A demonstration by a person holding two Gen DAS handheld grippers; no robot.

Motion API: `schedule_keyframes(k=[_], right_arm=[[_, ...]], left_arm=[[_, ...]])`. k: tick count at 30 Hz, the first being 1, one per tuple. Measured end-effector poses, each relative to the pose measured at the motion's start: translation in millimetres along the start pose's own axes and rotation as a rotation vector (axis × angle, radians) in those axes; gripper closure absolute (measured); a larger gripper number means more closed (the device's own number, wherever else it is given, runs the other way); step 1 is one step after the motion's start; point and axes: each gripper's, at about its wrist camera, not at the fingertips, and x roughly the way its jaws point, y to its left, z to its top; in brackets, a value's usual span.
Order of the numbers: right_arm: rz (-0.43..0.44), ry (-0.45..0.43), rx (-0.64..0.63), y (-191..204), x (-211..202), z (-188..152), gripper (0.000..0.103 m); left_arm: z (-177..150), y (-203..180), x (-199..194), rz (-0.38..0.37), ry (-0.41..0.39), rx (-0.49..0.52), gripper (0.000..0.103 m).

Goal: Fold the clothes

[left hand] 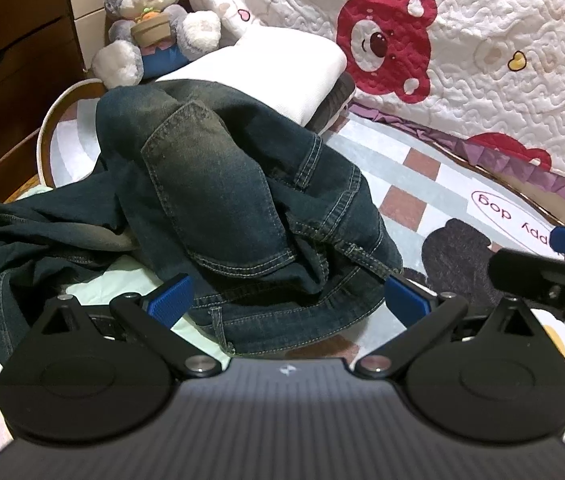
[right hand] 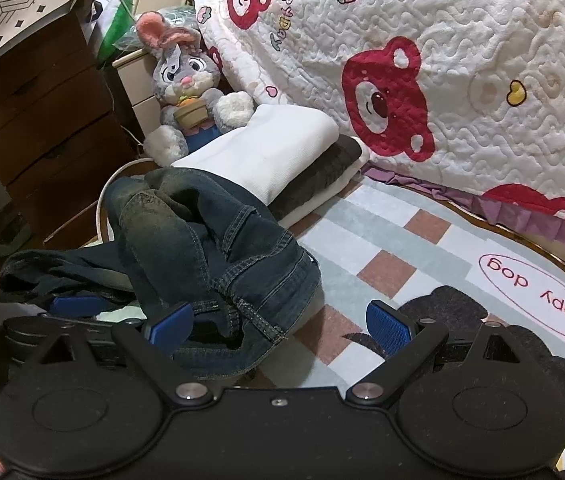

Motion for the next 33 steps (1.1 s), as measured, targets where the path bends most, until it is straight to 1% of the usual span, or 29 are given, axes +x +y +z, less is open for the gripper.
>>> schedule_keyframes(k=[24,30,32,33], right_arm=[[0.009,0.006,0.001,0.3,2.1,-2.4,0.007],[0.021,-0.004,-0.009,2.4,4.5,-3.9,0.007],[0.032,-0.015,-0.021,3.8,5.4,-5.7,0.007],[0.04,-0.021,-0.04,6.4,5.5,-7.0,0.008]], left_arm=[[1.9,3.3,-4.9,-0.009,-0.004,-0.004,0.0],[1.8,12.2,-1.1,-0.015,-0.006,-0.025,0.0],[1.1,22.7,0.8,-0.038,-0.034,-0.046,0.0],[-0.3,31.2,1.9,-0.078,-0.055,-0.058,0.0]])
